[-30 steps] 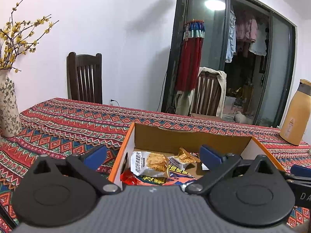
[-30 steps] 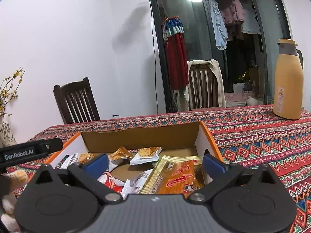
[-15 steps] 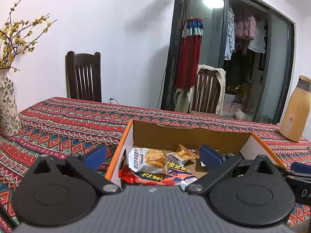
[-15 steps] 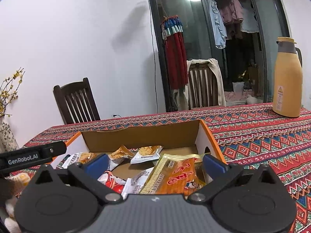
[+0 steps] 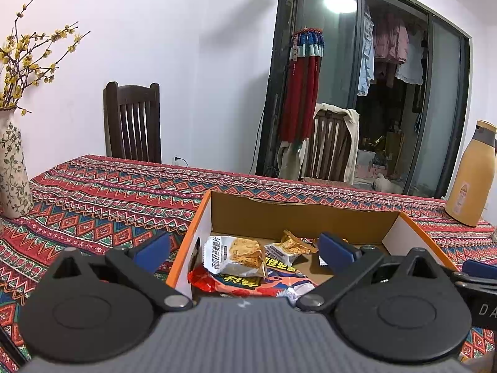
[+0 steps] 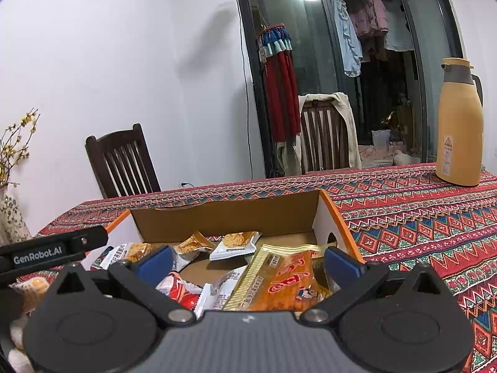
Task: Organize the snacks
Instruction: 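Open both tools to drop the packets into the box, then move both open tools back over the snack pile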
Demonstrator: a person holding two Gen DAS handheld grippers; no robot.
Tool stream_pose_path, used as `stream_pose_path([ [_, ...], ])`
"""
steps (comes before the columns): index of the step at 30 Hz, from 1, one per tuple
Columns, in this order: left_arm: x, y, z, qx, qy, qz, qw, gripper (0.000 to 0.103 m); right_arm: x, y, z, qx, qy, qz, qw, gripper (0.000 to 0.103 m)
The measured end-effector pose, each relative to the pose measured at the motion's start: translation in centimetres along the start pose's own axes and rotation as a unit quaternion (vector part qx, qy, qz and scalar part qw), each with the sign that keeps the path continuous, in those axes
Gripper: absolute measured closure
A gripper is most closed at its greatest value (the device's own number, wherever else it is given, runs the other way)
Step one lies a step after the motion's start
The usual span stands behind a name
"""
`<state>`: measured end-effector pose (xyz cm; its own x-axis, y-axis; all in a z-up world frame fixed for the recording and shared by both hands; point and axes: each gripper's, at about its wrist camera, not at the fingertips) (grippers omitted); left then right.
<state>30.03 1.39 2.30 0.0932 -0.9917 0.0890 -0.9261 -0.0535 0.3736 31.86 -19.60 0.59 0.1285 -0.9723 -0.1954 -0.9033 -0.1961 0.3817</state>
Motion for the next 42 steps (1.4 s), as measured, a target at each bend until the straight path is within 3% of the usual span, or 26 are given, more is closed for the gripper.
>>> stream_pose_path([
  [14, -0.7, 2.1, -1.5, 0.001, 0.019, -0.005, 0.9998, 0.000, 0.5, 0.5, -0.4, -0.007, -0.004, 0.005, 1.000, 0.000],
  [21, -1.3, 6.2, -1.9, 0.010, 0.008, 0.012, 0.9999, 0.000, 0.9, 5.3, -0.1, 0.000, 0.015, -0.007, 1.000, 0.000],
  [27, -2.0, 9.0, 0.0, -0.007, 0.002, 0.025, 0.9997, 0.000, 2.4, 8.6, 2.2, -0.041, 0.013, -0.011, 0.999, 0.000],
  [33, -3.2, 10.6, 2.9, -0.031, -0.020, 0.015, 0.9992, 0.000, 4.1, 10.4, 5.9, -0.081, 0.023, 0.022, 0.996, 0.000],
  [37, -3.8, 10.6, 5.2, -0.049, -0.039, 0.000, 0.9980, 0.000, 5.1, 10.9, 7.9, -0.106, 0.020, 0.035, 0.994, 0.000],
  [42, -5.2, 9.4, 6.9, -0.072, -0.021, -0.005, 0.9971, 0.000, 5.2, 10.7, 8.7, -0.123, 0.022, 0.042, 0.991, 0.000],
])
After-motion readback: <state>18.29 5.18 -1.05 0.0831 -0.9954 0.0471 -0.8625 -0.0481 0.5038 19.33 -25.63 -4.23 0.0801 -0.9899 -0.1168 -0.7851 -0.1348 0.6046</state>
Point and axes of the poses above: each gripper's, at about its wrist camera, not at the fingertips, and y roughly against the way its jaws point, x to its right, z to its underside, and after that the axes turned 1 degree about -y, right-handed
